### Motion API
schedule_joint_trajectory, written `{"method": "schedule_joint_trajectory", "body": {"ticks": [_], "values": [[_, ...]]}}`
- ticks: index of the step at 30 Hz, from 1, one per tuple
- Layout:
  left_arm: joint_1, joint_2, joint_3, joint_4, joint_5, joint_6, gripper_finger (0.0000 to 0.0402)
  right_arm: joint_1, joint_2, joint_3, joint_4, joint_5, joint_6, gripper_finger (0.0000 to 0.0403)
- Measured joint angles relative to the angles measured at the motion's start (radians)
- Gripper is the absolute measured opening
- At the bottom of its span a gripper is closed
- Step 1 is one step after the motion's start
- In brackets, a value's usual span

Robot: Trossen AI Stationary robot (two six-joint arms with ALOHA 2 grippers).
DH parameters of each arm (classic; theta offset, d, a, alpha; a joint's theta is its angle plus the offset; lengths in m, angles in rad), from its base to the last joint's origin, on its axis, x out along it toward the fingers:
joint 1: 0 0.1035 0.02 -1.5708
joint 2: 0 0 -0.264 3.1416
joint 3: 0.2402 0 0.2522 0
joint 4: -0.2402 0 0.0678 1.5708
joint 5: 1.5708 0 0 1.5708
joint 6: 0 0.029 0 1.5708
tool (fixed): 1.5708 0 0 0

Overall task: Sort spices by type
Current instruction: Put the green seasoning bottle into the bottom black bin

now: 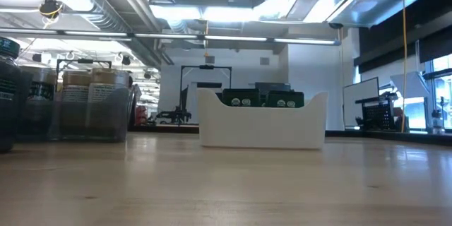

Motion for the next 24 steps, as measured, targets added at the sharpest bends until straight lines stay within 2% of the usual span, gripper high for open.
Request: {"method": "schedule_joint_trajectory", "body": {"ticks": [1,7,12,19,24], "values": [[0.000,0.000,0.000,0.000,0.000,0.004,0.0382,-0.002,-0.001,0.000,-0.001,0.004,-0.023,0.0202],[-0.002,-0.001,0.000,-0.019,0.000,0.000,0.0382,-0.059,-0.008,0.000,0.013,0.029,-0.201,0.0202],[-0.027,-0.022,0.000,-0.049,0.001,0.002,0.0382,-0.150,-0.009,0.024,0.018,0.094,-0.361,0.0202],[-0.075,-0.134,0.000,-0.343,-0.005,-0.156,0.0382,-0.300,-0.011,0.083,0.040,0.203,-0.619,0.0202],[-0.102,-0.143,-0.001,-0.531,-0.004,-0.291,0.0382,-0.427,-0.010,0.083,0.137,0.221,-0.804,0.0202]]}}
